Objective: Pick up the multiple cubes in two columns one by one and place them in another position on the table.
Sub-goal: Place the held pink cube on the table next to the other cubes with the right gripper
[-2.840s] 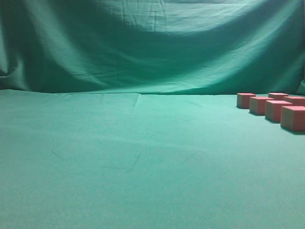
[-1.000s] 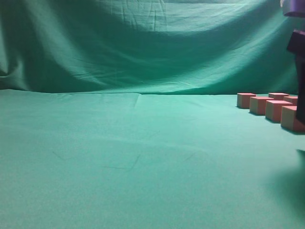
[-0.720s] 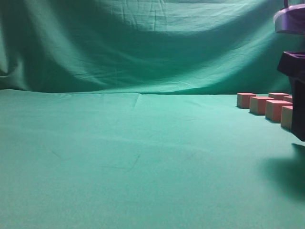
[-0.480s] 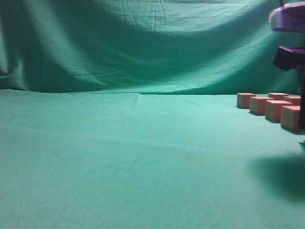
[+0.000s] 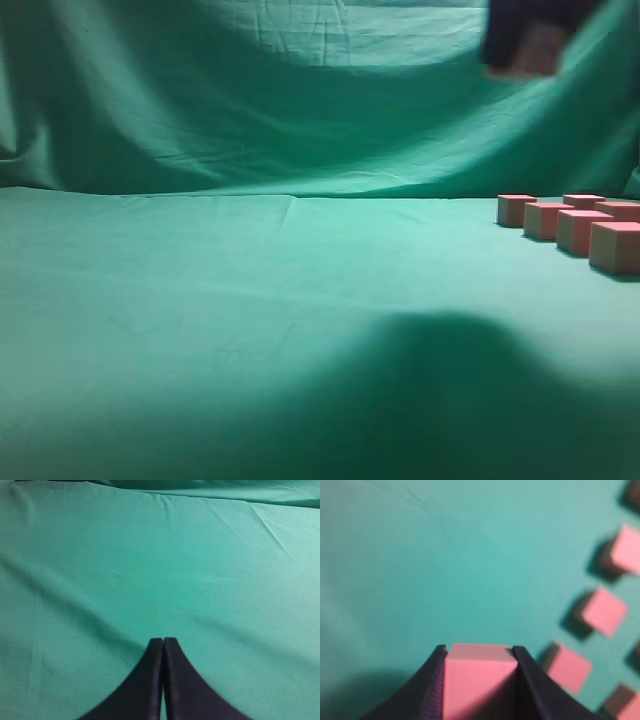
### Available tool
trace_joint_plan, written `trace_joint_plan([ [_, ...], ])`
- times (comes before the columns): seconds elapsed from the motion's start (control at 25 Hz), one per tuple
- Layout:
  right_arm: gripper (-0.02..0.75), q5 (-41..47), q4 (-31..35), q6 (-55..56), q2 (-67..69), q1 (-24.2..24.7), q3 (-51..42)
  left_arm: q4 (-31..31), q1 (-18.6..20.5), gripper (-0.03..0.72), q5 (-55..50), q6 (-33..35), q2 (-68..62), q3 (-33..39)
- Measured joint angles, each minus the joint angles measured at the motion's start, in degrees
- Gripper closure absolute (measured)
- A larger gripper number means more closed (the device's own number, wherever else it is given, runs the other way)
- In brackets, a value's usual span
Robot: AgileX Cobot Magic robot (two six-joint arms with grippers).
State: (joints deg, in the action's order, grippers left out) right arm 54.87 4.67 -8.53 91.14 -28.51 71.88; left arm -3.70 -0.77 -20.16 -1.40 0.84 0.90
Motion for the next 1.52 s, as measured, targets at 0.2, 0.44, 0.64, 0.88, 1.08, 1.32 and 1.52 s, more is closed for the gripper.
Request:
trace_joint_plan([
  [0.2,0.477,7.55,0.0,-3.61,9.28,-4.17,13.41,0.0,0.0,0.688,0.0,0.0,0.0,0.0],
  [0.44,0.477,14.3,-1.24,-6.43,23.9,-4.17,26.63,0.0,0.0,0.688,0.0,0.0,0.0,0.0],
  [0.64,0.477,14.63,-1.33,-9.91,31.14,-4.17,32.18,0.0,0.0,0.688,0.0,0.0,0.0,0.0],
  [0.88,0.477,11.87,-1.93,-10.18,35.43,-4.17,33.08,0.0,0.0,0.688,0.0,0.0,0.0,0.0],
  [1.08,0.477,10.74,-2.4,-10.24,36.93,-4.17,33.17,0.0,0.0,0.688,0.0,0.0,0.0,0.0],
  [1.32,0.477,9.83,-2.51,-10.24,37.7,-4.17,33.66,0.0,0.0,0.688,0.0,0.0,0.0,0.0],
  [1.52,0.428,9.98,-2.6,-10.24,37.96,-4.17,33.66,0.0,0.0,0.688,0.0,0.0,0.0,0.0],
])
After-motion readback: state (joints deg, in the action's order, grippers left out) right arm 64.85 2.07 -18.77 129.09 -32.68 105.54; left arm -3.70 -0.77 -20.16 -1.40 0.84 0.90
